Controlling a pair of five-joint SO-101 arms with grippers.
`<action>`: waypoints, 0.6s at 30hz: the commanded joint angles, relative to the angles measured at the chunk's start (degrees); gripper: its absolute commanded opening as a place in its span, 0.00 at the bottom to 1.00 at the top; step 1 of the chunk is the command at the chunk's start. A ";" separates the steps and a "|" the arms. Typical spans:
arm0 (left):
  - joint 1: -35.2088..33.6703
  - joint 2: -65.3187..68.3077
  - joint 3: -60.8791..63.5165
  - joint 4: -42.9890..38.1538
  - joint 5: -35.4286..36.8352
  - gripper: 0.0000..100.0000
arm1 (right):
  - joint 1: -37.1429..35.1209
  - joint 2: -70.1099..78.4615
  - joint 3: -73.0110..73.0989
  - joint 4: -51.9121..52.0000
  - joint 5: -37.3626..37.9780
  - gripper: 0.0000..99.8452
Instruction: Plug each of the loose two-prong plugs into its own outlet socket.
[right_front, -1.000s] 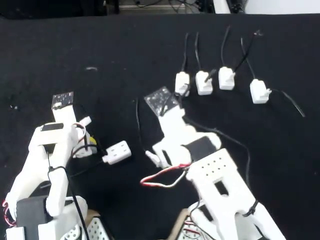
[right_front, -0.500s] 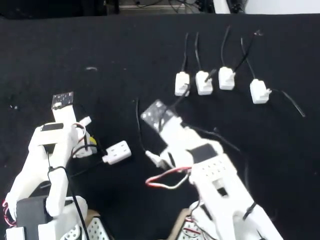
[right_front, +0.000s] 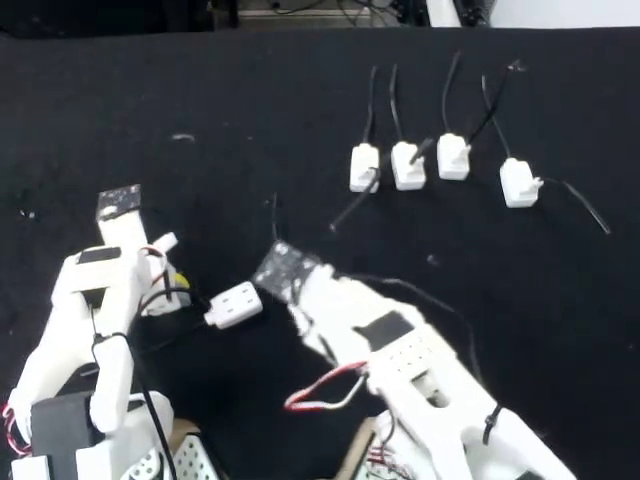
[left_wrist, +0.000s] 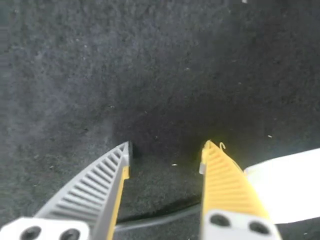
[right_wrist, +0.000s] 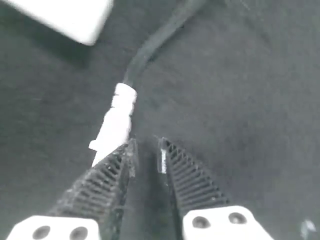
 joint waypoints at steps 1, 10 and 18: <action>-5.67 -1.32 -0.57 -0.79 0.44 0.23 | -5.71 -0.31 -0.75 -1.05 0.09 0.07; -9.36 -1.14 -1.27 -0.79 0.62 0.23 | -6.51 -0.40 -17.45 17.41 -3.34 0.08; -9.36 -1.05 -1.36 -0.79 0.62 0.23 | -6.77 0.13 -19.03 9.05 -21.71 0.25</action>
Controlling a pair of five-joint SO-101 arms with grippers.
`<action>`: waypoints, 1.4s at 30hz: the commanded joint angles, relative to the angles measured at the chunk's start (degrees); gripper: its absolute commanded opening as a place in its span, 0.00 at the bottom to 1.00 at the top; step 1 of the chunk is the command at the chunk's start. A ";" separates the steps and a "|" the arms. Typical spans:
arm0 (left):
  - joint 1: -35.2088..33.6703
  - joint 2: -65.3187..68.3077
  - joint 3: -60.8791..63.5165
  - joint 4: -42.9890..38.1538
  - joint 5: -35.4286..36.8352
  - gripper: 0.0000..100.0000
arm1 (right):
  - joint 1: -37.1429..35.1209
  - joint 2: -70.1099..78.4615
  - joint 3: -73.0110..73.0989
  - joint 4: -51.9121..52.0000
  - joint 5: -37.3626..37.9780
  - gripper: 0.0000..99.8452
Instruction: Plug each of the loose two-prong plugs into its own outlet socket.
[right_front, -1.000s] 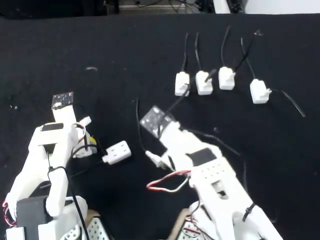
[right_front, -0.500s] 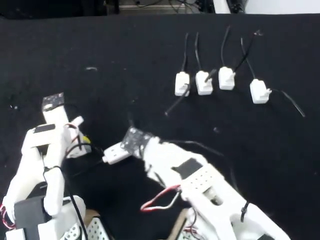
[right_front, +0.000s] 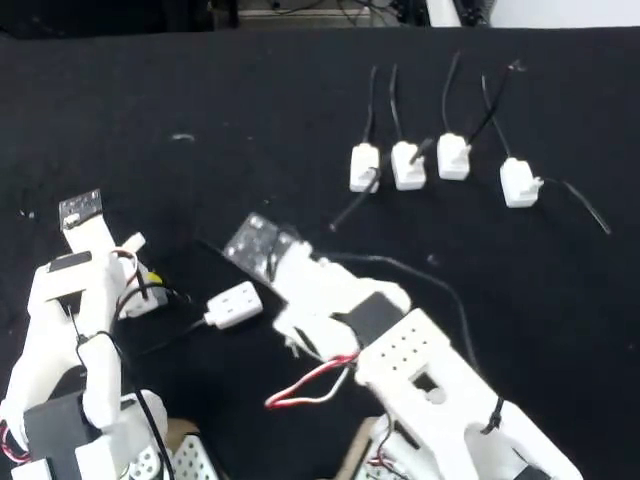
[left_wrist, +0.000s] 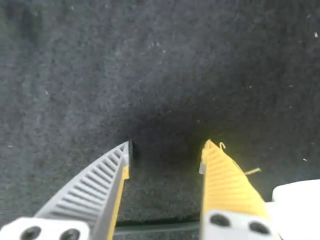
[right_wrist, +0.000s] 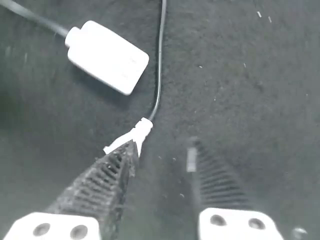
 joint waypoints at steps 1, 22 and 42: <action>-1.01 -1.05 -1.36 -0.62 0.62 0.23 | -0.62 0.13 0.75 -8.62 -7.03 0.26; -1.10 -1.23 -1.01 -0.53 0.62 0.23 | -0.88 28.97 -11.82 -6.86 -4.48 0.26; -1.10 -1.32 -1.19 -0.26 0.62 0.23 | -0.62 46.11 -21.85 -6.51 -4.04 0.03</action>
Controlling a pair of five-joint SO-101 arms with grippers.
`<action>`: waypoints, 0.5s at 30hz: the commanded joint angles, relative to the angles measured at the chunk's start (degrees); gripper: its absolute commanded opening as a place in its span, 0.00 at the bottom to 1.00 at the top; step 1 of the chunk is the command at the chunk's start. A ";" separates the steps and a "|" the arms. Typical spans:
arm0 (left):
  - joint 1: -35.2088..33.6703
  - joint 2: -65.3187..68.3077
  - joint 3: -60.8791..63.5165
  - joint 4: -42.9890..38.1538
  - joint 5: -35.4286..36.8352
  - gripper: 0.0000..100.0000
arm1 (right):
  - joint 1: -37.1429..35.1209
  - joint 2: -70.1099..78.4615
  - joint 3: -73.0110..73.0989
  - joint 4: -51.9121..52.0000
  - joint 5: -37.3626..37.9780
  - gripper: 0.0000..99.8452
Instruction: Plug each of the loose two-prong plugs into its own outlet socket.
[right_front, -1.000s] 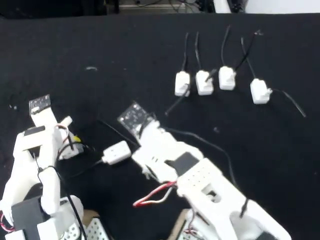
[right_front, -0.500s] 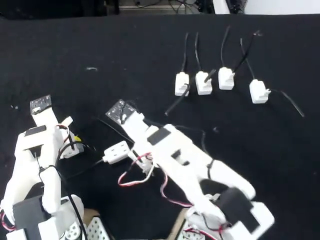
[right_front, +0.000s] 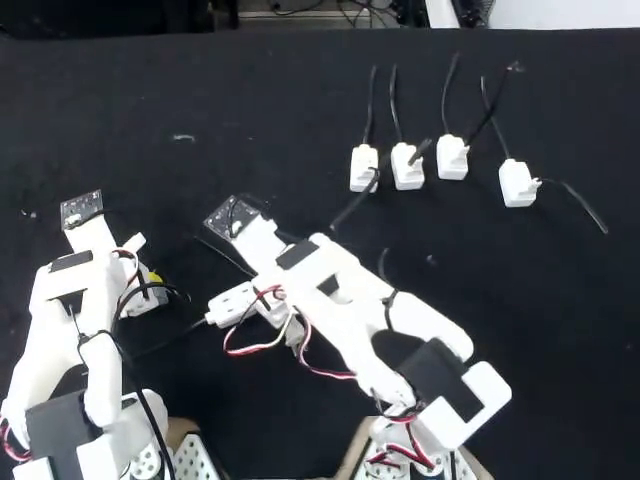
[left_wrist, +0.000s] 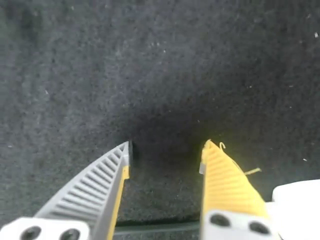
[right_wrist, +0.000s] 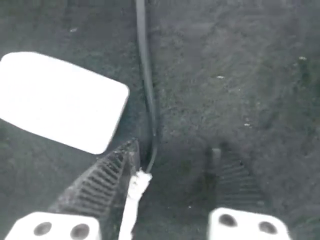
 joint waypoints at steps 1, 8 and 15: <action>-1.19 -1.32 -1.19 -0.26 0.62 0.23 | -0.70 -0.31 -2.07 0.62 0.88 0.01; -1.19 -1.32 -1.19 -0.26 0.62 0.23 | 3.52 -0.84 -2.07 4.84 4.48 0.01; -1.19 -1.32 -1.27 -0.26 0.62 0.23 | 18.64 -3.21 -1.45 5.19 4.40 0.01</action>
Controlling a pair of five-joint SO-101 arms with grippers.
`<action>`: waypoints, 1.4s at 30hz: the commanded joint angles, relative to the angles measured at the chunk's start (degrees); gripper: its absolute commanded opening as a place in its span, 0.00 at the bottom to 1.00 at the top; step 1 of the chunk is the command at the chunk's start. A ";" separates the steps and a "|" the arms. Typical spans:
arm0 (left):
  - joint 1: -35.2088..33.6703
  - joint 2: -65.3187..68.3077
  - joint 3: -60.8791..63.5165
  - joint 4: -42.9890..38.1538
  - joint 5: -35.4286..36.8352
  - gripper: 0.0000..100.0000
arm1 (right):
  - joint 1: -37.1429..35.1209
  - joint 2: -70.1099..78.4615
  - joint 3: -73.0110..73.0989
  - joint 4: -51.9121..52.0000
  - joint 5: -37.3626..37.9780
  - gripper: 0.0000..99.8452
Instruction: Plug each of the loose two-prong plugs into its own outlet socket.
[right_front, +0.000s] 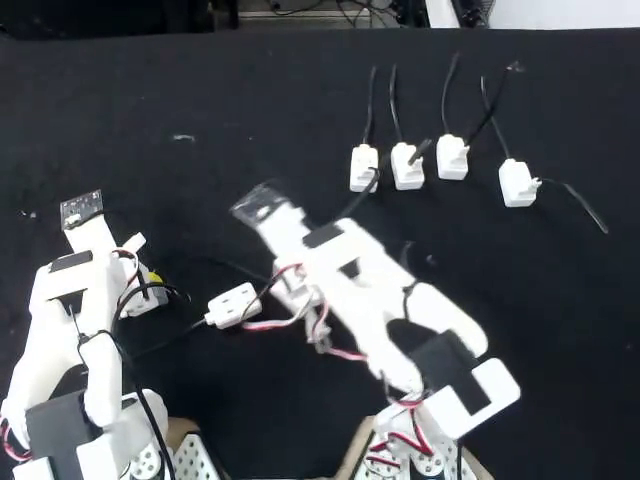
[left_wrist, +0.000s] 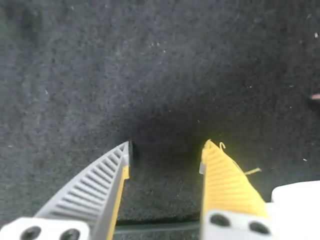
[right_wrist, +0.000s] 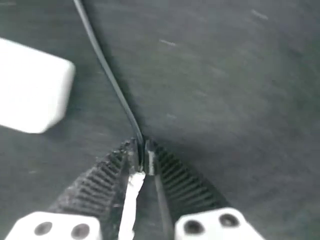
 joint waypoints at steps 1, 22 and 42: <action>-1.10 -1.32 -1.36 -0.26 0.62 0.23 | 9.85 -4.53 -0.84 1.32 -0.79 0.01; -1.10 -1.32 -1.10 -0.53 0.62 0.23 | 22.15 -17.63 5.32 11.52 -8.62 0.17; -1.01 -1.32 -1.27 -0.53 0.62 0.23 | 30.33 -21.93 9.98 17.76 21.63 0.04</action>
